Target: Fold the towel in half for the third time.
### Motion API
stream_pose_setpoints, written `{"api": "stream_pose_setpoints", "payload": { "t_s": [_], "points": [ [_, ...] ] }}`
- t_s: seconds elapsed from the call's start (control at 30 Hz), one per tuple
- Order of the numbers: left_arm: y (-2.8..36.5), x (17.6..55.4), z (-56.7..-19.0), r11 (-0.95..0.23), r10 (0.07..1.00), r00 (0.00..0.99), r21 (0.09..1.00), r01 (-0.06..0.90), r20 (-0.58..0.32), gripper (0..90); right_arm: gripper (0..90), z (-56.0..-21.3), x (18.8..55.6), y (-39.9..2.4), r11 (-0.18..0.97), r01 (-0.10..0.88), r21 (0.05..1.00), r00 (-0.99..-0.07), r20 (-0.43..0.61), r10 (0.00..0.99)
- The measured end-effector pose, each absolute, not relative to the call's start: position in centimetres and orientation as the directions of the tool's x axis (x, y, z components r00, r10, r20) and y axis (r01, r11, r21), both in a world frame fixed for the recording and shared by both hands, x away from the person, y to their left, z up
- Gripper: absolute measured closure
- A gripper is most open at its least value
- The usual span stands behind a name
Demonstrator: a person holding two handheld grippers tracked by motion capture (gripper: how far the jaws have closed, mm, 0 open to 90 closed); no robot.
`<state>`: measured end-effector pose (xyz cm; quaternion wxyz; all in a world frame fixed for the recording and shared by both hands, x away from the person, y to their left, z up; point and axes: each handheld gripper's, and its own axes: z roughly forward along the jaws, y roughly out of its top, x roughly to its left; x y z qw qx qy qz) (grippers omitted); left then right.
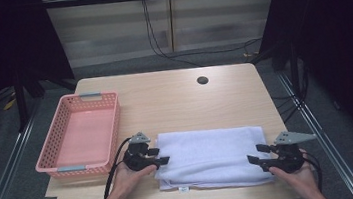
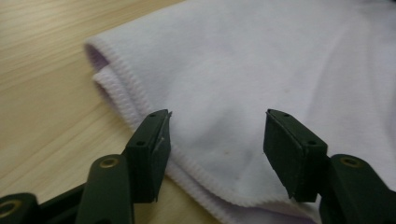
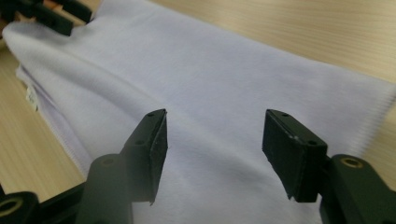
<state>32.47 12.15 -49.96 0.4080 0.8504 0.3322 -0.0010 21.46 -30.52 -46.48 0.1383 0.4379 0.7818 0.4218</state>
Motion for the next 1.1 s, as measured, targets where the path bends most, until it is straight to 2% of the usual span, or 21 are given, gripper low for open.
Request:
{"api": "stream_pose_setpoints", "payload": {
  "t_s": [0.07, 0.2, 0.3, 0.47, 0.6, 0.7, 0.9, 0.93, 1.1],
  "points": [
    [12.2, 32.7, -50.1, -0.443, 0.549, 0.787, 0.700, 0.559, -0.281, 39.7, 39.0, -46.6, 21.5, -29.5, 0.281, 0.565, 0.776, -0.604, 0.157, 0.781],
    [12.1, 32.9, -50.2, -0.424, 0.553, 0.780, 0.707, 0.566, -0.293, 43.2, 39.0, -46.8, 21.9, -26.8, 0.329, 0.553, 0.766, -0.660, 0.161, 0.734],
    [11.6, 33.0, -50.0, -0.462, 0.547, 0.794, 0.696, 0.550, -0.264, 44.6, 39.5, -46.9, 22.4, -24.3, 0.361, 0.543, 0.758, -0.708, 0.182, 0.683],
    [10.9, 32.5, -49.9, -0.477, 0.511, 0.808, 0.685, 0.551, -0.294, 49.8, 41.5, -47.3, 23.2, -19.8, 0.407, 0.527, 0.746, -0.772, 0.220, 0.596],
    [11.3, 32.6, -49.7, -0.482, 0.517, 0.804, 0.676, 0.558, -0.295, 47.7, 45.5, -47.1, 23.8, -16.6, 0.431, 0.504, 0.749, -0.816, 0.249, 0.522],
    [12.0, 33.2, -49.2, -0.438, 0.541, 0.783, 0.693, 0.573, -0.305, 44.8, 45.8, -47.3, 24.4, -14.0, 0.468, 0.484, 0.740, -0.845, 0.254, 0.471],
    [12.8, 34.6, -48.4, -0.372, 0.562, 0.769, 0.737, 0.564, -0.305, 44.5, 45.6, -46.9, 26.0, -10.7, 0.482, 0.461, 0.745, -0.863, 0.248, 0.441],
    [12.8, 34.7, -48.5, -0.377, 0.576, 0.766, 0.738, 0.560, -0.287, 44.6, 45.1, -46.8, 26.3, -10.3, 0.489, 0.443, 0.751, -0.868, 0.225, 0.442],
    [13.2, 34.5, -48.7, -0.372, 0.587, 0.758, 0.737, 0.564, -0.284, 44.1, 43.9, -47.7, 26.6, -8.1, 0.516, 0.434, 0.739, -0.887, 0.249, 0.389]
  ]
}}
